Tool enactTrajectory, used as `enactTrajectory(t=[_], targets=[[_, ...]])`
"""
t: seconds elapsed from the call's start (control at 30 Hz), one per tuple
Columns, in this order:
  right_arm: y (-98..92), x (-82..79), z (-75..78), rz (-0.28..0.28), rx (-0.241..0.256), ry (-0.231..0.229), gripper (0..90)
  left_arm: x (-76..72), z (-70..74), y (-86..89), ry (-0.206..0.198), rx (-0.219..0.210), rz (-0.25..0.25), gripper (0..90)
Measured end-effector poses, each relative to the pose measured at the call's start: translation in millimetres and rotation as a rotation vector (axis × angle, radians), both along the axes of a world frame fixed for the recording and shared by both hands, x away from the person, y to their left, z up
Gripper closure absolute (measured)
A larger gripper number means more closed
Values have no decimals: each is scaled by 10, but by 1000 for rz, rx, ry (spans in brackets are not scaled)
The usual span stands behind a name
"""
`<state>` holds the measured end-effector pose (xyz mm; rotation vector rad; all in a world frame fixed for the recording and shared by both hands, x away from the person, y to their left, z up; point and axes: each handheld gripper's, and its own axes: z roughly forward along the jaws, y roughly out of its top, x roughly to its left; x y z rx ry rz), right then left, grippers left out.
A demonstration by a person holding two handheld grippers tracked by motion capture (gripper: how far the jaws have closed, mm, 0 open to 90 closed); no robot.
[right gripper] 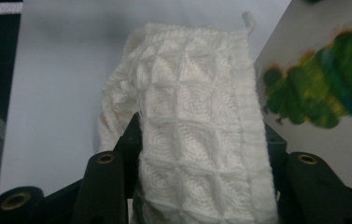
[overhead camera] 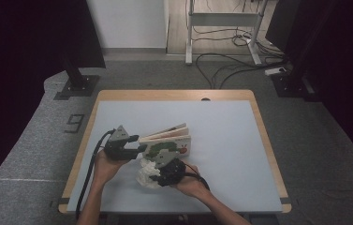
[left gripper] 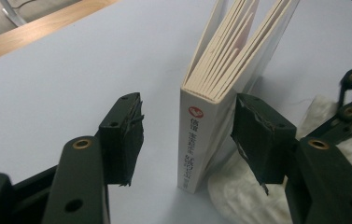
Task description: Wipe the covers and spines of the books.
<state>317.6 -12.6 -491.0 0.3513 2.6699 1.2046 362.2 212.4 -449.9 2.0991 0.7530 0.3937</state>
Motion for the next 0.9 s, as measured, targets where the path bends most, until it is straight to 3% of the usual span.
enactTrajectory(t=[0.2,0.37,0.6,0.9], targets=[[9,26,-193,4,-43,15,470,-7,-3,-10,-2,1,-2,427],[3,40,-214,6,-42,27,425,-4,-4,-8,-2,0,-1,426],[13,28,-178,13,-59,24,269,-3,-9,-13,0,3,-3,422],[-29,46,68,7,15,22,209,-10,-14,-20,2,5,-4,419]])
